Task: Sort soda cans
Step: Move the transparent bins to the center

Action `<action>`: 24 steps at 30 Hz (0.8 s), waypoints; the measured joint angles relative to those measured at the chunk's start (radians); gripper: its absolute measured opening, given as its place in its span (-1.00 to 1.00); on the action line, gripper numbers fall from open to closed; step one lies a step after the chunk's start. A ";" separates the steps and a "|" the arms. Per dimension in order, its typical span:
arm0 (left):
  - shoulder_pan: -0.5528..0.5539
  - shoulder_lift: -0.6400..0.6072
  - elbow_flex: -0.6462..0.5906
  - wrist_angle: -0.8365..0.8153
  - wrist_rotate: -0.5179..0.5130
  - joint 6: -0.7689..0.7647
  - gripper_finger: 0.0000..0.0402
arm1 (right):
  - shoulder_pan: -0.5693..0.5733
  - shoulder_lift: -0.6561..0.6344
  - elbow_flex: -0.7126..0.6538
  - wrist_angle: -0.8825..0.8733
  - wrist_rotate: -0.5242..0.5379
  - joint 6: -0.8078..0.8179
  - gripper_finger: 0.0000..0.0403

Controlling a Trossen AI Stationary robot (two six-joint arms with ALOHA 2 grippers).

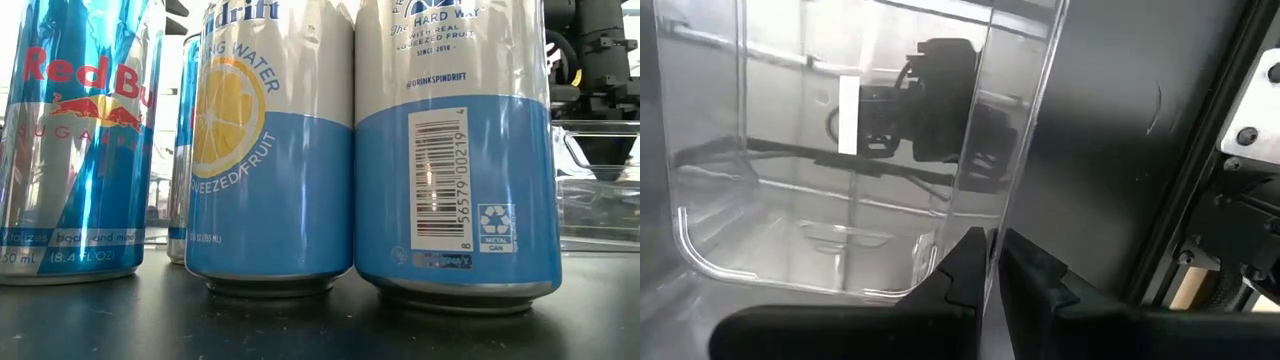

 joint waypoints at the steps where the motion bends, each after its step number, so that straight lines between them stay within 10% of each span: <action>1: 0.000 0.000 0.000 0.000 0.000 0.000 -0.21 | 0.000 0.000 0.000 0.003 0.000 -0.001 -0.89; 24: 0.000 0.000 0.000 0.000 0.000 -0.003 -0.21 | 0.000 0.000 0.000 0.026 0.031 0.020 -0.87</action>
